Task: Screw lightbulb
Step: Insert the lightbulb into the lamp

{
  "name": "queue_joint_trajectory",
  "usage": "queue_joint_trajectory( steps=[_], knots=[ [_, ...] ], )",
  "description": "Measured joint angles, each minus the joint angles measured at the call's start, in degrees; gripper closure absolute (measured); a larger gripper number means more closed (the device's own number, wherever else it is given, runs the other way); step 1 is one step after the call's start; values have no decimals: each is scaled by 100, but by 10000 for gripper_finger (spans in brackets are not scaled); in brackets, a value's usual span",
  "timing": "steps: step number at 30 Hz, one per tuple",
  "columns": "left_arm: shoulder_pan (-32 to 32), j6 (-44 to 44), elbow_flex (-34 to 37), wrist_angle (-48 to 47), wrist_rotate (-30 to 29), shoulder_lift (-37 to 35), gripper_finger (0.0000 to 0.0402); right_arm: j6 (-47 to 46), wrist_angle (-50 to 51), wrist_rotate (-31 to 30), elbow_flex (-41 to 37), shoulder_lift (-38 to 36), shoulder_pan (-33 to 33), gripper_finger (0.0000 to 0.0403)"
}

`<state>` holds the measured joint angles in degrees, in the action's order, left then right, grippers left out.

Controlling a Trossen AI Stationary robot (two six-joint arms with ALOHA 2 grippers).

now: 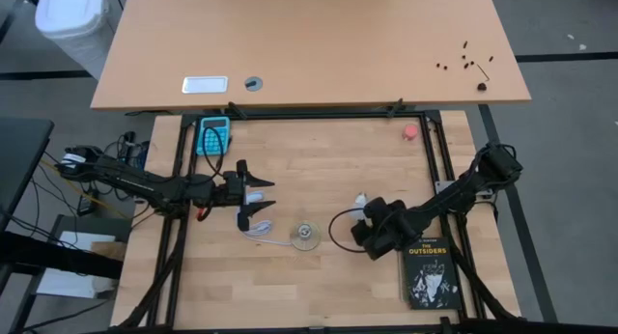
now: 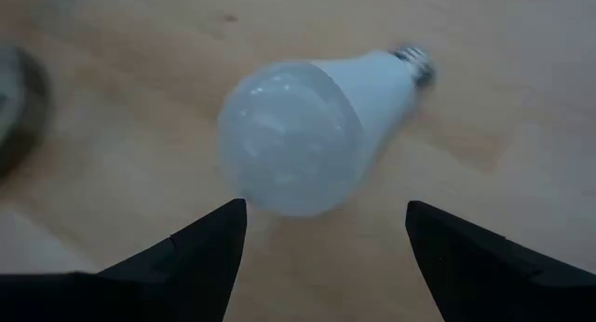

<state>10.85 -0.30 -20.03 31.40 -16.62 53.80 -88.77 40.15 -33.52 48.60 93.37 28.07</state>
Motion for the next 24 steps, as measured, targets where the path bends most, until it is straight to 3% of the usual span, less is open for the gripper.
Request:
queue_joint_trajectory(
  steps=[5,24],
  knots=[
    [0,0,0,4,2,0,156,-265,672,34,-2,-47,-19,96],
    [2,-35,0,-1,22,-2,156,-256,456,165,-2,-392,-253,96]
  ],
)
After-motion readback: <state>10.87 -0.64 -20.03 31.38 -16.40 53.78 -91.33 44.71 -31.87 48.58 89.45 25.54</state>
